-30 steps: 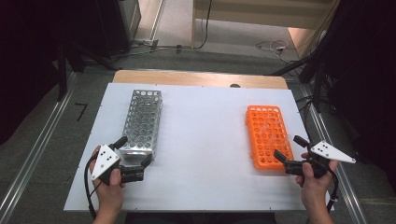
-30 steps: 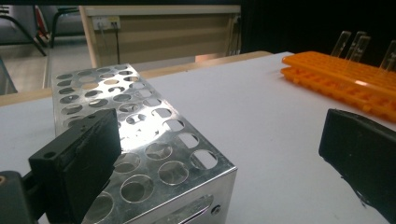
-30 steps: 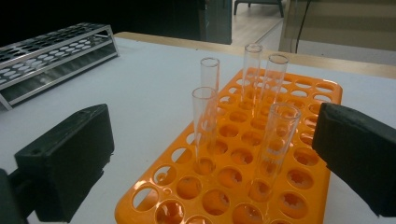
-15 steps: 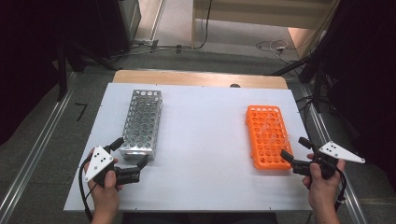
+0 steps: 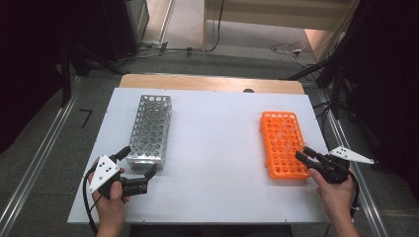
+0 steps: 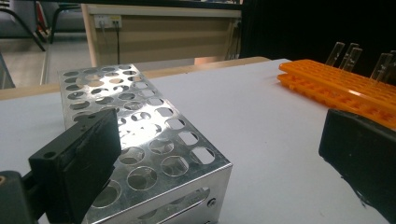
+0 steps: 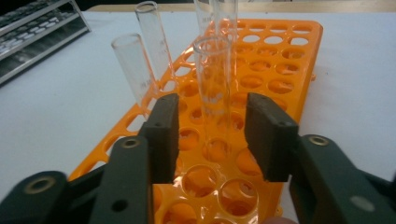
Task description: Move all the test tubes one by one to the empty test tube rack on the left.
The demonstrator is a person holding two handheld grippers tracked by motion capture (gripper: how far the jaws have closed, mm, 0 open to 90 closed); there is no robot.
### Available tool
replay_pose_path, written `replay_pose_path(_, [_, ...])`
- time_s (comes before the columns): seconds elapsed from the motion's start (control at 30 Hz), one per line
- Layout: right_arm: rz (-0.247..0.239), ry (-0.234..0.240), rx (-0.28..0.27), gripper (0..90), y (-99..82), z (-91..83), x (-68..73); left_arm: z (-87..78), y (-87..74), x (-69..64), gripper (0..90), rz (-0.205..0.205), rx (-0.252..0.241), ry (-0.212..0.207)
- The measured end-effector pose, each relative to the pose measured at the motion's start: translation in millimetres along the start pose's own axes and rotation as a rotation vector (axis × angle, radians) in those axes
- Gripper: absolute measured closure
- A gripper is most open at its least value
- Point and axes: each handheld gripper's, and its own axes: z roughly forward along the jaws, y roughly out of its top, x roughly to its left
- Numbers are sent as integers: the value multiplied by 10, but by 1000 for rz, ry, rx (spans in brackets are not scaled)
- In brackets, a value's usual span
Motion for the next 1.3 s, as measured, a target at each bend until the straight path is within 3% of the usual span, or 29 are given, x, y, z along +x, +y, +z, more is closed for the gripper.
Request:
replay_pose_path(0.13, [-22, -11, 19, 645, -17, 46, 14, 4, 2, -8, 0, -1, 2, 1])
replay_pose_path(0.2, [-35, -24, 33, 673, -33, 78, 27, 11, 7, -22, 0, 3, 6, 21])
replay_pose_path(0.3, [-56, -47, 44, 690, -48, 105, 42, 25, 8, -32, 0, -3, 11, 12])
replay_pose_path(0.63, [-88, -49, 25, 722, -73, 142, 64, 37, 26, -36, 0, -11, 29, -15])
replay_pose_path(0.83, [-73, -48, 16, 738, -77, 132, 45, 47, 31, -43, 0, -20, 48, -4])
replay_pose_path(1.0, [-58, -51, 7, 739, -10, 69, 47, 50, 49, -75, 0, -2, 52, 14])
replay_pose_path(1.17, [-65, -49, -23, 739, 99, -54, 66, 75, 63, -117, 0, 8, 63, -5])
replay_pose_path(1.3, [-62, -75, -25, 740, 163, -190, 122, 77, 83, -138, 0, 6, 62, -19])
